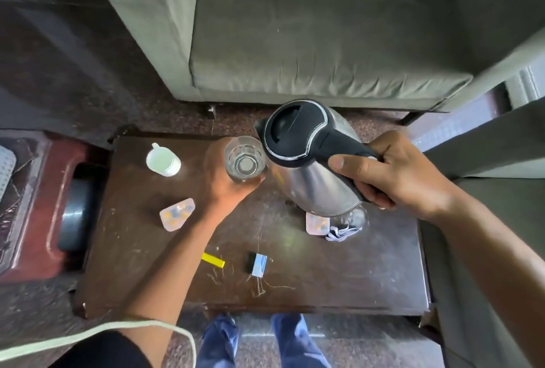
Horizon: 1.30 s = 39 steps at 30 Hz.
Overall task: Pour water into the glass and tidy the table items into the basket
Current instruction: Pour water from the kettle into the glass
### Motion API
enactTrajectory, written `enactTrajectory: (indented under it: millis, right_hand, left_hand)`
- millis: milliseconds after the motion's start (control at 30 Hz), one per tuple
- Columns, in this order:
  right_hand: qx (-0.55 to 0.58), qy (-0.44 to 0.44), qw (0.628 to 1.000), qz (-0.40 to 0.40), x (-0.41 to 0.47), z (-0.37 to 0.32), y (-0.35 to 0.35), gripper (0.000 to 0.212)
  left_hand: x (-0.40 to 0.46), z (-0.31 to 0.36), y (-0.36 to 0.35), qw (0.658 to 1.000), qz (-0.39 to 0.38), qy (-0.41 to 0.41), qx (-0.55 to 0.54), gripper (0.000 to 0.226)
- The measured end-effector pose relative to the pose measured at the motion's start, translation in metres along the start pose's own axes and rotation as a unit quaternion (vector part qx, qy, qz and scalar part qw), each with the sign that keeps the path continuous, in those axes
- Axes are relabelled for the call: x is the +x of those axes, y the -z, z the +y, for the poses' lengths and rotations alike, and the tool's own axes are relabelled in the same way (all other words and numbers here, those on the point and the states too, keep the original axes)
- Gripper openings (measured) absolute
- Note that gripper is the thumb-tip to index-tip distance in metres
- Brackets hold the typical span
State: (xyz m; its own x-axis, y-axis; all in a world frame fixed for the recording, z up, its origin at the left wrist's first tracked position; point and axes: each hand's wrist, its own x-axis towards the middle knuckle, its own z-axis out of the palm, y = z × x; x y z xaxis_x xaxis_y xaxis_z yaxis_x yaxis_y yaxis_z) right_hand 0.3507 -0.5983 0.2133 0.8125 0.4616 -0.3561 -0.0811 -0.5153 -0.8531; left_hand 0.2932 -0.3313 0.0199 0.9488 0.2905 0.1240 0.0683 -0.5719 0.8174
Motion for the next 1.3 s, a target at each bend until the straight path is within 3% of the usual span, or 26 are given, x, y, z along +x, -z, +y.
enactTrajectory:
  millis: [233,500,767,1033,1300]
  right_hand:
    - [-0.02,-0.045,0.998,-0.034,0.007,0.017,-0.001,0.066]
    - [-0.083,-0.082,0.991,-0.065,0.021,0.023,-0.011,0.058]
    - [-0.112,-0.098,0.986,-0.075,0.026,0.019,-0.012,0.061]
    - [-0.134,-0.113,0.982,-0.074,0.028,0.017,-0.009,0.061]
    - [-0.15,-0.102,0.981,-0.073,0.028,0.018,-0.008,0.061]
  left_hand:
    - [0.018,-0.011,-0.02,0.996,-0.083,0.024,-0.003,0.052]
    - [0.012,-0.021,-0.038,0.992,-0.078,0.083,0.048,0.061]
    - [0.001,-0.014,-0.037,0.995,-0.056,0.081,0.035,0.065]
    - [-0.005,-0.015,-0.034,0.995,-0.047,0.088,0.011,0.086]
    - [-0.008,-0.02,-0.038,0.994,-0.065,0.091,0.021,0.086]
